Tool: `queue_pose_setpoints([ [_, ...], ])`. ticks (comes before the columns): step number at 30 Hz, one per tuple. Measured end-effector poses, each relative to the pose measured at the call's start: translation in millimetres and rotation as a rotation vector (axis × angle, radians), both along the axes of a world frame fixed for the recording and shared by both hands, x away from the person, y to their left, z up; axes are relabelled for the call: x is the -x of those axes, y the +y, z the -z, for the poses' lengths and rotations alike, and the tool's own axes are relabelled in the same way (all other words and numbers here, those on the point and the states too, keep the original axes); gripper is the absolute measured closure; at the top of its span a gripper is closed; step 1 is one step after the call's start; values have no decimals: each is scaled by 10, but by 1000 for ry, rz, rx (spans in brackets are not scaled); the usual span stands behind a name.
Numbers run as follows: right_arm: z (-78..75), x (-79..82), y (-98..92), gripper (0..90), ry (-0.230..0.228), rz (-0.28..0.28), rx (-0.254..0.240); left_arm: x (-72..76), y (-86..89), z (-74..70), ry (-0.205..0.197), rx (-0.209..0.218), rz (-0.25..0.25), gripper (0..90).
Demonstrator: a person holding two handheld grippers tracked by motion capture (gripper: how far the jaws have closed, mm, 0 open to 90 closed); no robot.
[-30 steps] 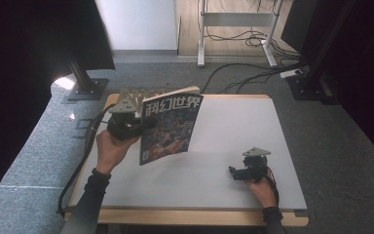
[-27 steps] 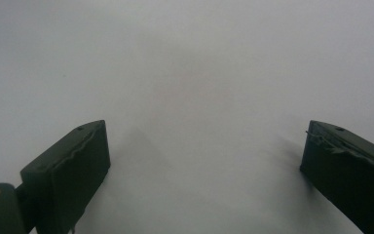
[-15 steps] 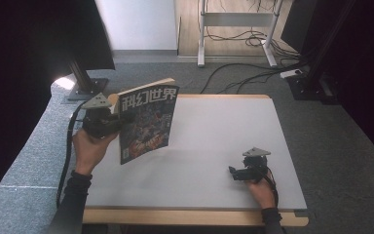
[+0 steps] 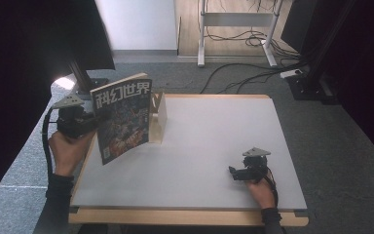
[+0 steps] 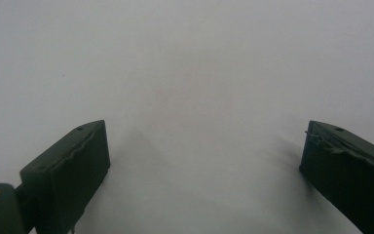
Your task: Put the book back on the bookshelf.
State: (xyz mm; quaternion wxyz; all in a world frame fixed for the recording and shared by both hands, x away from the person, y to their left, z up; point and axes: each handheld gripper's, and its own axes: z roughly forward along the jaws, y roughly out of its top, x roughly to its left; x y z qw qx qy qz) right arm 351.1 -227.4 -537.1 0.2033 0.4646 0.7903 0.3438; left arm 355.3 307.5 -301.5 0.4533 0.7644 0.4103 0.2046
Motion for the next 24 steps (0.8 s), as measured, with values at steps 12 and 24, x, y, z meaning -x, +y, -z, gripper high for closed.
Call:
queue_pose_setpoints([
  [12,1,0,1,30,-1,1,0,-157,228,139,26,8,-106,827],
  [24,1,1,1,30,0,3,-1,-388,236,308,30,17,-172,828],
])
